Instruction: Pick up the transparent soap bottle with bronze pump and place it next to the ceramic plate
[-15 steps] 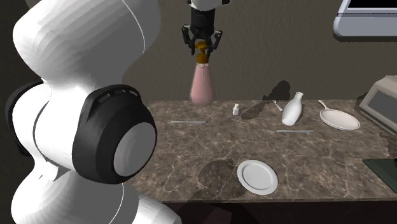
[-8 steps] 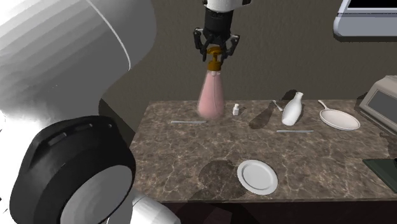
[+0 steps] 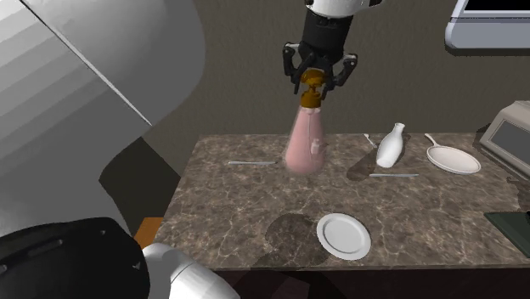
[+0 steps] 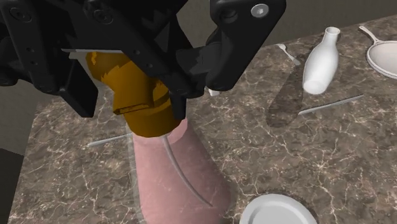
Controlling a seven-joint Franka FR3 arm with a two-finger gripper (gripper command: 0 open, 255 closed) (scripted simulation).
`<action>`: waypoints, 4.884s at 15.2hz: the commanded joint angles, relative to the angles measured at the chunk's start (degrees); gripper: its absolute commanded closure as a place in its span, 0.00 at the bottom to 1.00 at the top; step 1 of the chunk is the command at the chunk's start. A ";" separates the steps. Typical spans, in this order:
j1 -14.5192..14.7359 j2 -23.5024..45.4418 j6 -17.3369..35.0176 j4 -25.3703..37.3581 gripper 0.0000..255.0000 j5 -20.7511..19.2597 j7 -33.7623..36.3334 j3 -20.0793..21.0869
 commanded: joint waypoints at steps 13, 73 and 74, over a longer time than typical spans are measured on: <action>-1.65 -6.98 9.37 -16.56 1.00 -1.66 -2.70 -0.49; -4.23 -11.52 48.73 -61.16 1.00 -3.50 -10.35 -4.50; -4.24 -11.52 48.73 -61.16 1.00 -3.49 -10.36 -4.49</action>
